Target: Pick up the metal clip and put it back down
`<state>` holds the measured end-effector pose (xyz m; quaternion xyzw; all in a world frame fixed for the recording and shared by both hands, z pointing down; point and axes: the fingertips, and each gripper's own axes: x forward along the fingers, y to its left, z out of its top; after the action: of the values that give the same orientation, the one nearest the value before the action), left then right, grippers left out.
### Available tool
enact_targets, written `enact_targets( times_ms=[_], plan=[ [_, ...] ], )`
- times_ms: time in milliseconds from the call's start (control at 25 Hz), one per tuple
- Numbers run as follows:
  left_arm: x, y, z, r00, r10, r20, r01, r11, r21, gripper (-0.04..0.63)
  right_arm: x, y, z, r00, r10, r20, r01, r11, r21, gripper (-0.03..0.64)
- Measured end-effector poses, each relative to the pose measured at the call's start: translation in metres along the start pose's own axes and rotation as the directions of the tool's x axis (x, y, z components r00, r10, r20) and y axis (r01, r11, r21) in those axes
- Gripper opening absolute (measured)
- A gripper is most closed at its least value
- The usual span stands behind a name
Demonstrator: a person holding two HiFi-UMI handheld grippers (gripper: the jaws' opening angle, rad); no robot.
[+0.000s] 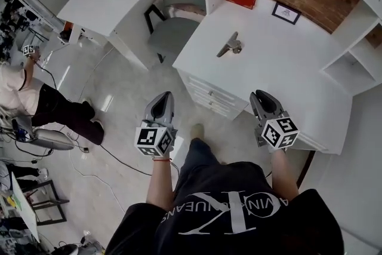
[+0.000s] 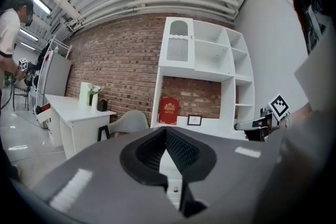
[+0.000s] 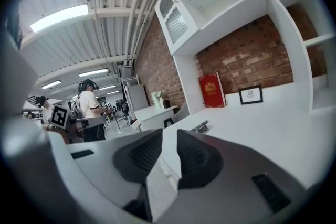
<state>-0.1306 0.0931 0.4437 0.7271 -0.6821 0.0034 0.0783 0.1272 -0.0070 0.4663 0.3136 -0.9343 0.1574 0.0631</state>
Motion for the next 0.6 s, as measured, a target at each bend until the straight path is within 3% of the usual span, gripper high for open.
enact_targets(
  times_ms=[240,600],
  plan=[
    [0.066,0.038,0.020,0.997,-0.081,-0.017,0.081,0.997,0.001,0.008,0.048,-0.022,0.011,0.997,-0.071,-0.018,0.072,0.996,0.048,0.049],
    [0.132,0.084,0.013,0.981,-0.185,-0.063,0.184,0.983,-0.023,0.008,0.111,-0.037,0.010,0.987,-0.158,-0.040,0.162,0.980,0.117,0.049]
  ],
)
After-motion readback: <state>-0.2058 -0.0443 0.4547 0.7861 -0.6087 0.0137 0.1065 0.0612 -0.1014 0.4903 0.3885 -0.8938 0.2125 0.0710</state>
